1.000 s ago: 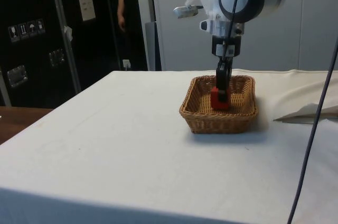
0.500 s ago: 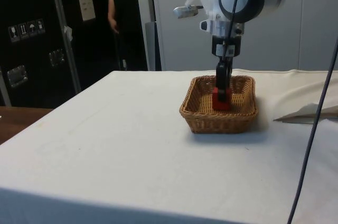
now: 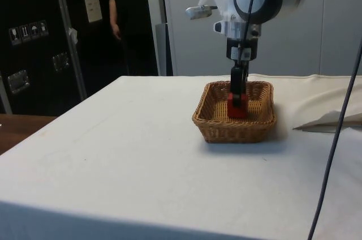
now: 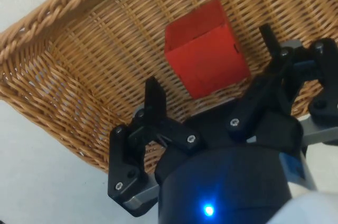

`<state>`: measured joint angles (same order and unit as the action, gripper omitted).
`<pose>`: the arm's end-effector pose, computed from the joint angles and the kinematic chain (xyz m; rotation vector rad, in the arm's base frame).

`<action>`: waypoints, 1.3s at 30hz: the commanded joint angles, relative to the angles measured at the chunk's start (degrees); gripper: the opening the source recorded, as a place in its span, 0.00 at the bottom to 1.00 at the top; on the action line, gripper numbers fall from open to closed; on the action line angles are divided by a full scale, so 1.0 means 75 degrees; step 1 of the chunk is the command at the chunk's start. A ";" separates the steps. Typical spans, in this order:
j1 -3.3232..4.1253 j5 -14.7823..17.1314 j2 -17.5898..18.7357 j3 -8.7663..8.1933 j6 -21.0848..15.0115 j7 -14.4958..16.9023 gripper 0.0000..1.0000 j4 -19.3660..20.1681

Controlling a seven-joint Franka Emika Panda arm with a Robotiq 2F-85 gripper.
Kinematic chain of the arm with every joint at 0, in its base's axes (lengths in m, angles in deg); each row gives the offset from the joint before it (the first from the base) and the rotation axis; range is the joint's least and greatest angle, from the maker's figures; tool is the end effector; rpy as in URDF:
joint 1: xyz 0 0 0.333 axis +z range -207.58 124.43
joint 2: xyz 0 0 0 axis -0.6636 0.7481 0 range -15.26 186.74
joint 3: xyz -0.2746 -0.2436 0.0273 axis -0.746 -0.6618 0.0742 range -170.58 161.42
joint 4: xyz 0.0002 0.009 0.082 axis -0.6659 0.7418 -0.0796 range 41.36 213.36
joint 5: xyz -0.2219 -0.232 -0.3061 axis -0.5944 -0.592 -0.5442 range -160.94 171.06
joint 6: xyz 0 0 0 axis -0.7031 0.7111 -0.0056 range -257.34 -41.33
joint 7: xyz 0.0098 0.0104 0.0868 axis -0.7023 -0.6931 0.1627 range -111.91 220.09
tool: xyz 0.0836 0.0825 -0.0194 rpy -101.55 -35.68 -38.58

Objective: Pick up the cube and place it into the basket.

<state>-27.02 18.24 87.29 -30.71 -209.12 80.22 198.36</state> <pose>0.3862 -0.0943 0.1963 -3.1165 -0.0510 -0.1392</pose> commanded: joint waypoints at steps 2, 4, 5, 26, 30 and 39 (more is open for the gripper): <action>-0.0015 0.0015 0.0038 -0.0015 0.0138 0.0015 1.00 -0.0099; -0.0015 0.0008 0.0084 -0.0038 0.0214 0.0015 1.00 -0.0176; -0.0015 -0.0015 0.0099 -0.0053 0.0260 0.0000 1.00 -0.0229; -0.0038 -0.0244 -0.0130 -0.0176 0.0802 -0.0275 1.00 -0.0993; -0.0038 -0.0267 -0.0191 -0.0168 0.0917 -0.0313 1.00 -0.1169; -0.0023 -0.0214 -0.0199 -0.0145 0.1039 -0.0283 1.00 -0.1444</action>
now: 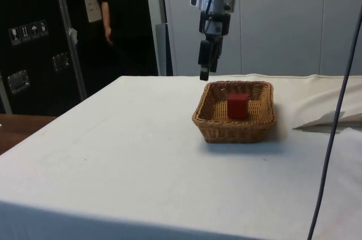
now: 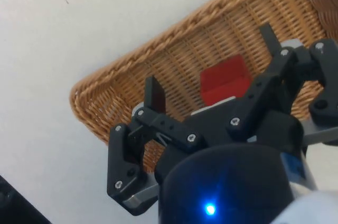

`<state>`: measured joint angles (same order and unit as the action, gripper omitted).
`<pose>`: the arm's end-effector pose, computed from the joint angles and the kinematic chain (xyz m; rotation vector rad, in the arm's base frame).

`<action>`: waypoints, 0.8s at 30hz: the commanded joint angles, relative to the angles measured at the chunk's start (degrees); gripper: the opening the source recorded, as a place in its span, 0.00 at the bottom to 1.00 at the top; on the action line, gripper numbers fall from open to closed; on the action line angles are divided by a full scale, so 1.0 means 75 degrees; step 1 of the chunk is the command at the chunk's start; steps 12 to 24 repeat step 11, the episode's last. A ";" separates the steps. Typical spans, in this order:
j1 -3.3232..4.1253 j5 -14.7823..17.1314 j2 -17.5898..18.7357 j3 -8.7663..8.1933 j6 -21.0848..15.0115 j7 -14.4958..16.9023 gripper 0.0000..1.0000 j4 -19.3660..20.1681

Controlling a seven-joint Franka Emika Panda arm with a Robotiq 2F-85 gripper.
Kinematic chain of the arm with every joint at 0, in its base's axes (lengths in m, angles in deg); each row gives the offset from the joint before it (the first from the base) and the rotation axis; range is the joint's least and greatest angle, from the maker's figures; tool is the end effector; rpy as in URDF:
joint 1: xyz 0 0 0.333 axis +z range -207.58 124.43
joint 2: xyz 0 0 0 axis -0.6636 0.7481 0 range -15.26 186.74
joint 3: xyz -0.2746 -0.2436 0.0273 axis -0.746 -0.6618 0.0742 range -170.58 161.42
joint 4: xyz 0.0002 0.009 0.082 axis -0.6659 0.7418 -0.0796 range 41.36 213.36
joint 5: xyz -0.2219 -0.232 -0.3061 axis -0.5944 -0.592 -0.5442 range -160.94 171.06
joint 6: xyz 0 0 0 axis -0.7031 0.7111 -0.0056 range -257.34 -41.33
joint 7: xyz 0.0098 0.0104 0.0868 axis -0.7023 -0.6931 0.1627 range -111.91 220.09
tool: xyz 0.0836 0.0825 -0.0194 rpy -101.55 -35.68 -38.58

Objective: Pick up the cube and place it into the basket.

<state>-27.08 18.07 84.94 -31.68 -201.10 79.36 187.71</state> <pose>0.4610 -0.1116 0.2636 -3.0804 -0.0236 -0.2832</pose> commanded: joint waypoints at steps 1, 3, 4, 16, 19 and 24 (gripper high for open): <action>-0.0008 -0.0191 0.0145 -0.0008 -0.0031 -0.0176 1.00 -0.0092; 0.0008 0.0000 0.0023 0.0008 0.0000 -0.0008 1.00 -0.0061; -0.0008 -0.0183 0.0168 0.0008 -0.0031 -0.0176 1.00 -0.0153; 0.0015 -0.0046 0.0283 0.0046 -0.0008 -0.0092 1.00 -0.0382; 0.0015 -0.0046 0.0283 0.0046 -0.0008 -0.0092 1.00 -0.0382; 0.0015 -0.0046 0.0283 0.0046 -0.0008 -0.0092 1.00 -0.0382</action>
